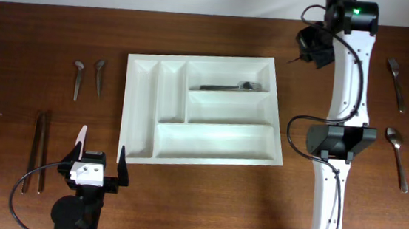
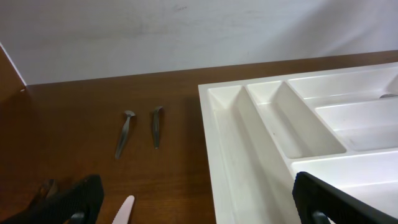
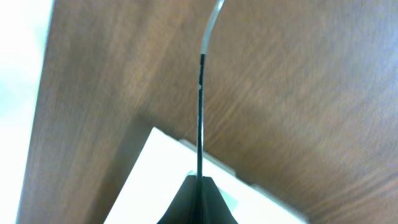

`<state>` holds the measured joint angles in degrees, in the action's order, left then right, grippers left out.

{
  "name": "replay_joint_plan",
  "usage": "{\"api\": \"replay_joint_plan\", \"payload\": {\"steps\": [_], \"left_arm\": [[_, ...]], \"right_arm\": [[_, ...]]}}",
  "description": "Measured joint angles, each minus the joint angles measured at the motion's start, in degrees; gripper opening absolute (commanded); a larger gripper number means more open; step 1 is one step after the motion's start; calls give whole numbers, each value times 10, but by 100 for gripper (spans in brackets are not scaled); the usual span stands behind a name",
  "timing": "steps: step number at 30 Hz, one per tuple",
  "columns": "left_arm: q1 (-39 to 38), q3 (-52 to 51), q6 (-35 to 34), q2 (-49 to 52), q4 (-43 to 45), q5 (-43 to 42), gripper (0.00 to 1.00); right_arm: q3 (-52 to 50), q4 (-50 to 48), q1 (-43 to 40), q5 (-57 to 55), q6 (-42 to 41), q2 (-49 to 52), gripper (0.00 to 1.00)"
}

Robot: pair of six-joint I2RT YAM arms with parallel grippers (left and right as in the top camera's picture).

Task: Pack container
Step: 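Lift the fork with the right gripper and carry it over the tray, then lower the fork into the upper right compartment beside the first fork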

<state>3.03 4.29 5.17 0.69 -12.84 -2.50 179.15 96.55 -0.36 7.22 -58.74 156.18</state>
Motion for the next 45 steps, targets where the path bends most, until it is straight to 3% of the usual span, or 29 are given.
{"api": "replay_joint_plan", "payload": {"steps": [8, 25, 33, 45], "left_arm": [[0, 0, 0, 0, 0, 0, 99], [0, 0, 0, 0, 0, 0, 99], [0, 0, 0, 0, 0, 0, 99], [0, 0, 0, 0, 0, 0, 99]], "right_arm": [[0, -6, 55, -1, -115, 0, 4], [-16, -36, 218, -113, -201, 0, 4], [-106, -61, 240, -132, -286, 0, 4], [-177, -138, 240, -113, -344, 0, 4]]}}
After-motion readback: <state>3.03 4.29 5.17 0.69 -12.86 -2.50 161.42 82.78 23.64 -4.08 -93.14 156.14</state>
